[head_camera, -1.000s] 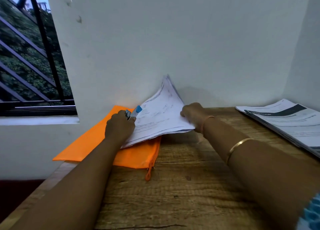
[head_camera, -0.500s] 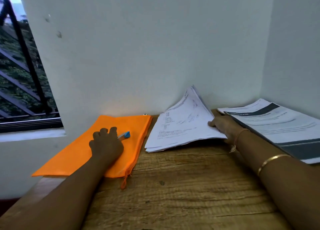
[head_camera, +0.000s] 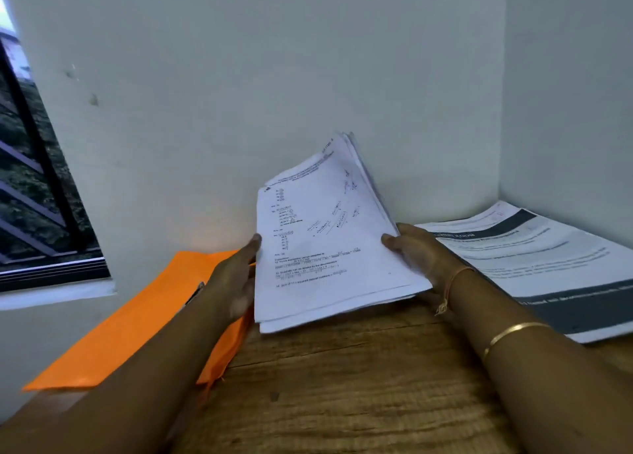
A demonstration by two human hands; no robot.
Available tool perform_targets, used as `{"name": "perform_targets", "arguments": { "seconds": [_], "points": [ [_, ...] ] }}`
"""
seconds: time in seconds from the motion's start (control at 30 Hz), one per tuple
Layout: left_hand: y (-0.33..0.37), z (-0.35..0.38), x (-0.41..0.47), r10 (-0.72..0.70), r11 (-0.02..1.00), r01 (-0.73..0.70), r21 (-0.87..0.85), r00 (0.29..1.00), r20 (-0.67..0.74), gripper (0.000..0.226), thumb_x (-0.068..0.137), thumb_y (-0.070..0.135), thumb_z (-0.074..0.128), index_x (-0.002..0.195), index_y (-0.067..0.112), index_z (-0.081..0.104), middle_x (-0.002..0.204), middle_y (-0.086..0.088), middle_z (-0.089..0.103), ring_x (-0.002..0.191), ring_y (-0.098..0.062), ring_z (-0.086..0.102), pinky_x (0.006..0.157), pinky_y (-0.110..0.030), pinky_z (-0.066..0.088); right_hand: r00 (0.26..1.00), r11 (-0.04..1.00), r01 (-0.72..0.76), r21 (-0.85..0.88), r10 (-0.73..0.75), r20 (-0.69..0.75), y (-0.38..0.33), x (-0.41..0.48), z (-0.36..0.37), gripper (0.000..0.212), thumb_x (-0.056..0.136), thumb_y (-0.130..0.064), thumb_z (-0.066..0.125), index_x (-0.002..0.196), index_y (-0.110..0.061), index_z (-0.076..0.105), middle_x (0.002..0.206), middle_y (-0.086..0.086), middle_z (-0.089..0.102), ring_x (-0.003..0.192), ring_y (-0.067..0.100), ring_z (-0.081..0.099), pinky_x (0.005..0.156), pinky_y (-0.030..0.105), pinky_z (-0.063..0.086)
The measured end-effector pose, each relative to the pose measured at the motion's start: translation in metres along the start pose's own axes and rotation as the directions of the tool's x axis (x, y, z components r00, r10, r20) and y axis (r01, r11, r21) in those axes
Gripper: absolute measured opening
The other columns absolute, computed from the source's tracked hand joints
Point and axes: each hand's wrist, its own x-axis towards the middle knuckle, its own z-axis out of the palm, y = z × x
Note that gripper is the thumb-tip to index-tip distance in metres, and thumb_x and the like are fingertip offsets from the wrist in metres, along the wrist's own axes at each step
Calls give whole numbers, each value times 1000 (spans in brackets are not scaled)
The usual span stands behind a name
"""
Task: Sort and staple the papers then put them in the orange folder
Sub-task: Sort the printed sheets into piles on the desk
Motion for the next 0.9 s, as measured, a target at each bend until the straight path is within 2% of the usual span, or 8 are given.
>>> {"name": "perform_targets", "arguments": {
  "seconds": [0.1,0.17,0.27,0.33,0.4,0.53,0.67,0.9],
  "points": [
    [4,22,7,-49,996,46,83,998,38,28,94,5,51,121,-1,55,113,-20,63,97,-34,61,89,-48,47,994,995,99,-30,-101,-41,0,0,-1,8,95,-16,51,95,-18,59,101,7,66,94,27,62,89,37,50],
    [1,35,16,185,943,-142,302,976,-116,29,92,1,53,121,-2,55,116,-18,62,100,-33,60,92,-43,47,977,972,168,-164,-186,-101,-3,-3,0,16,98,-26,44,86,-17,50,86,4,59,86,26,56,74,33,43],
    [-6,53,11,537,753,-391,529,830,-150,26,94,9,51,120,3,52,108,-5,56,96,-21,54,78,-25,40,953,917,180,-356,-252,-167,-10,-6,4,17,99,-29,38,94,-13,39,81,5,50,81,27,50,68,33,35],
    [-15,57,4,658,675,-521,523,745,-108,20,95,9,50,115,7,50,102,0,52,93,-17,50,71,-21,36,932,916,198,-349,-287,-224,-16,-7,6,2,96,-14,35,96,-12,36,74,2,46,71,23,47,60,32,33],
    [-17,58,-3,732,625,-620,474,677,-79,20,95,8,50,114,10,47,103,3,52,95,-13,51,67,-17,38,892,922,251,-295,-338,-299,-22,-9,8,7,95,-7,33,98,-12,36,71,0,44,65,21,44,55,31,30],
    [-12,50,-10,811,541,-723,429,583,-41,26,92,8,56,114,13,44,96,18,51,81,8,50,61,1,40,828,894,397,-206,-446,-338,-20,-14,13,20,97,-15,40,117,-13,41,85,3,56,78,25,51,65,31,34],
    [-21,42,-9,718,613,-667,424,694,54,40,86,13,65,116,18,40,96,24,47,79,15,47,58,-1,43,907,942,335,-38,-333,-257,3,-10,11,40,97,-26,47,134,-17,35,120,1,55,107,20,53,96,34,42],
    [-25,42,-11,434,847,-447,286,894,111,23,87,26,64,108,22,58,93,11,63,81,-2,60,56,-11,46,940,944,289,157,-249,-232,8,-8,11,9,98,-19,47,107,-21,46,110,0,59,104,19,54,86,26,38]
  ]
}}
